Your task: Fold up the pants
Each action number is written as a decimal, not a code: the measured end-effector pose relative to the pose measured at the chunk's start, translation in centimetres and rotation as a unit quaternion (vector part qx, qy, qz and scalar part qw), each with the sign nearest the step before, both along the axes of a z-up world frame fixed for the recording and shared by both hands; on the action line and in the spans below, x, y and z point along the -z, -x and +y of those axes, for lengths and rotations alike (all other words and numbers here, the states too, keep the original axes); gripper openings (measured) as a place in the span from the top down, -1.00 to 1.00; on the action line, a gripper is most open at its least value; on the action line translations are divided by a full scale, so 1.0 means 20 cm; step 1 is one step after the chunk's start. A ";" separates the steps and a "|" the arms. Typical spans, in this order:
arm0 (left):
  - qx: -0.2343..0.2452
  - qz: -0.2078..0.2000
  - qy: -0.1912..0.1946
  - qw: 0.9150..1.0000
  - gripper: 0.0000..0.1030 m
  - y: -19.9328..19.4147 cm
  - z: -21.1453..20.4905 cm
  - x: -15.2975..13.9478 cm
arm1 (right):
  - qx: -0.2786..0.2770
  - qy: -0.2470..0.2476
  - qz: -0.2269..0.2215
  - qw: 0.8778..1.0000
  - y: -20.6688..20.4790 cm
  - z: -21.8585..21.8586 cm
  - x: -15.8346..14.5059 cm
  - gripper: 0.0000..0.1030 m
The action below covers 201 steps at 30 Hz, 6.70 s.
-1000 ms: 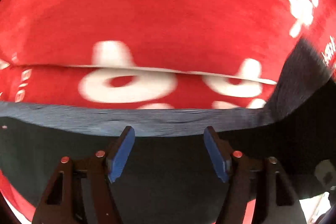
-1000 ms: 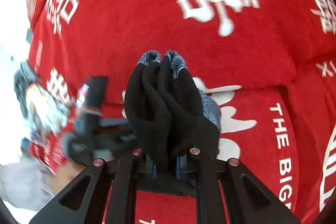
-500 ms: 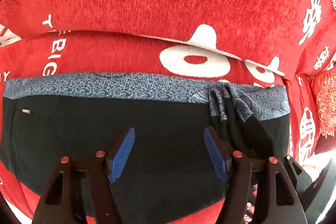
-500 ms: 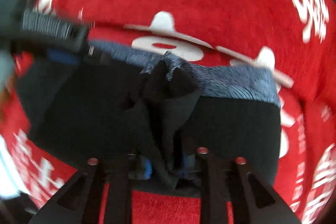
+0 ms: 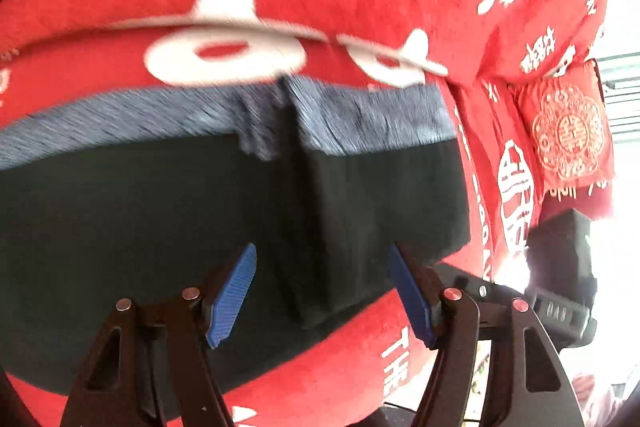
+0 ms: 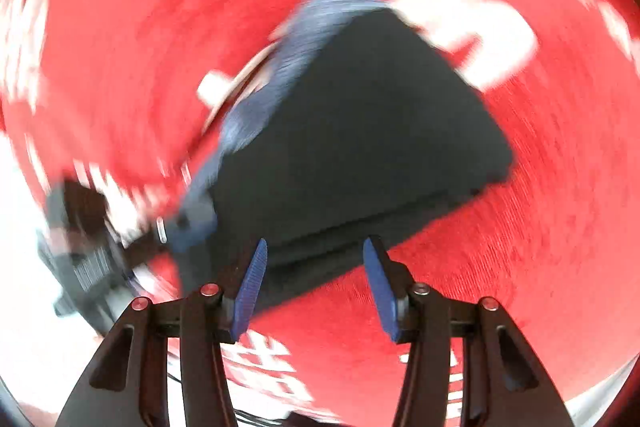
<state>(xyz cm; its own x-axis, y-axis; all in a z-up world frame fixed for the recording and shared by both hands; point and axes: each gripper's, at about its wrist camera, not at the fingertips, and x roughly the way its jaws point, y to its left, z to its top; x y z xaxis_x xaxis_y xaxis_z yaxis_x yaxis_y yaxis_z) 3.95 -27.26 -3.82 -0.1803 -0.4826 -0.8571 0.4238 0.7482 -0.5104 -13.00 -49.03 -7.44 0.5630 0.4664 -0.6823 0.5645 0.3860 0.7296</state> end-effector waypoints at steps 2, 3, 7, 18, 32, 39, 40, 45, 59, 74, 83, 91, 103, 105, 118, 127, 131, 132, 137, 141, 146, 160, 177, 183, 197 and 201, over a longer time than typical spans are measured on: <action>0.005 0.003 -0.009 1.000 -0.35 0.03 -0.05 0.03 | 0.028 -0.053 0.000 0.998 0.03 -0.04 0.09 -0.07; 0.005 0.000 -0.017 1.000 -0.35 0.03 -0.06 0.03 | 0.037 -0.069 -0.004 0.997 0.03 -0.05 0.11 -0.09; -0.014 -0.052 -0.029 0.998 -0.35 0.04 -0.06 -0.07 | 0.081 -0.118 -0.013 0.990 0.07 -0.08 0.18 -0.09; 0.009 -0.020 0.021 1.000 -0.24 0.01 -0.14 -0.06 | 0.104 -0.144 -0.026 0.984 0.20 -0.09 0.19 -0.05; 0.010 -0.012 0.019 1.000 0.49 0.00 -0.12 -0.04 | 0.121 -0.169 -0.062 0.976 0.10 -0.13 0.20 0.76; -0.006 -0.020 -0.029 0.999 0.49 0.05 -0.03 0.07 | 0.059 -0.117 -0.020 0.991 0.02 -0.01 0.24 0.75; -0.011 -0.023 -0.028 0.999 0.49 0.05 -0.03 0.08 | 0.059 -0.114 -0.009 0.992 0.02 -0.01 0.28 0.75; -0.008 -0.033 -0.024 0.999 0.49 0.05 -0.04 0.08 | -0.041 -0.101 -0.008 0.994 0.00 -0.01 0.16 0.15; -0.012 -0.033 -0.030 0.999 0.49 0.05 -0.04 0.07 | -0.119 0.028 -0.018 0.992 -0.42 -0.55 0.10 -0.09; -0.015 -0.092 -0.082 0.992 0.21 0.06 0.00 -0.01 | -0.187 0.316 0.082 0.926 -0.61 -0.17 -0.14 -0.16; -0.074 -0.120 -0.149 0.979 -0.20 0.03 0.27 -0.02 | -0.222 0.248 -0.011 0.943 -0.62 0.07 -0.29 0.36; -0.110 -0.112 -0.164 0.974 -0.20 0.05 0.55 -0.01 | -0.254 0.288 0.012 0.923 -0.76 0.41 -0.22 0.17; -0.130 -0.097 -0.173 0.971 -0.20 0.10 0.68 -0.01 | -0.300 0.298 0.030 0.906 -0.76 0.57 -0.16 0.80; -0.136 -0.096 -0.177 0.970 -0.20 0.10 0.69 -0.01 | -0.299 0.270 0.021 0.915 -0.75 0.55 -0.19 0.75; -0.156 -0.097 -0.200 0.962 -0.93 0.13 0.80 -0.01 | -0.274 0.274 0.070 0.919 -0.63 0.57 -0.14 0.17; -0.161 -0.096 -0.206 0.960 -0.93 0.14 0.83 0.01 | -0.336 0.298 0.063 0.891 -0.60 0.81 -0.19 -0.42; -0.176 -0.089 -0.204 0.959 -0.93 0.14 0.90 0.02 | -0.337 0.289 0.072 0.893 -0.56 0.85 -0.22 -0.49; -0.178 -0.088 -0.205 0.958 -0.93 0.14 0.91 0.02 | -0.336 0.287 0.075 0.894 -0.56 0.85 -0.22 -0.49; -0.195 -0.082 -0.201 0.956 -0.93 0.13 1.00 0.03 | -0.341 0.284 0.086 0.892 -0.54 0.90 -0.24 -0.49; -0.215 -0.074 -0.199 0.953 -0.93 0.12 1.09 0.04 | -0.350 0.289 0.085 0.887 -0.55 0.96 -0.26 -0.49; -0.241 -0.055 -0.189 0.950 -0.93 0.11 1.24 0.08 | -0.364 0.286 0.079 0.883 -0.60 1.07 -0.25 -0.49; -0.364 -0.008 -0.083 0.928 -0.92 0.01 1.81 0.15 | -0.404 0.279 0.107 0.864 -0.68 1.29 -0.08 -0.50; -0.433 0.022 0.093 0.896 -0.93 -0.10 1.95 0.32 | -0.420 0.293 0.110 0.852 -0.72 1.33 -0.04 -0.59; -0.432 -0.006 0.134 0.892 -0.93 -0.08 1.92 0.18 | -0.425 0.296 0.114 0.848 -0.73 1.35 -0.03 -0.60; -0.325 -0.154 -0.138 0.923 0.28 -0.10 1.67 0.09 | -0.422 0.277 0.051 0.862 -0.99 1.34 -0.29 -0.60; -0.191 -0.294 -0.260 0.900 0.29 0.00 1.42 0.05 | -0.443 0.231 0.018 0.866 -1.26 1.43 -0.41 -0.60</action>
<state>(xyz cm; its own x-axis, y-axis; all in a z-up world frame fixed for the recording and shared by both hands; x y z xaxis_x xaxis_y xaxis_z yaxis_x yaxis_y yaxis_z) 3.85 1.22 -4.82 0.4728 0.0807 -0.8775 0.1671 0.9695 0.1792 12.18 -20.36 0.81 0.0988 0.3767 -0.9210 -0.0848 0.9254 0.3694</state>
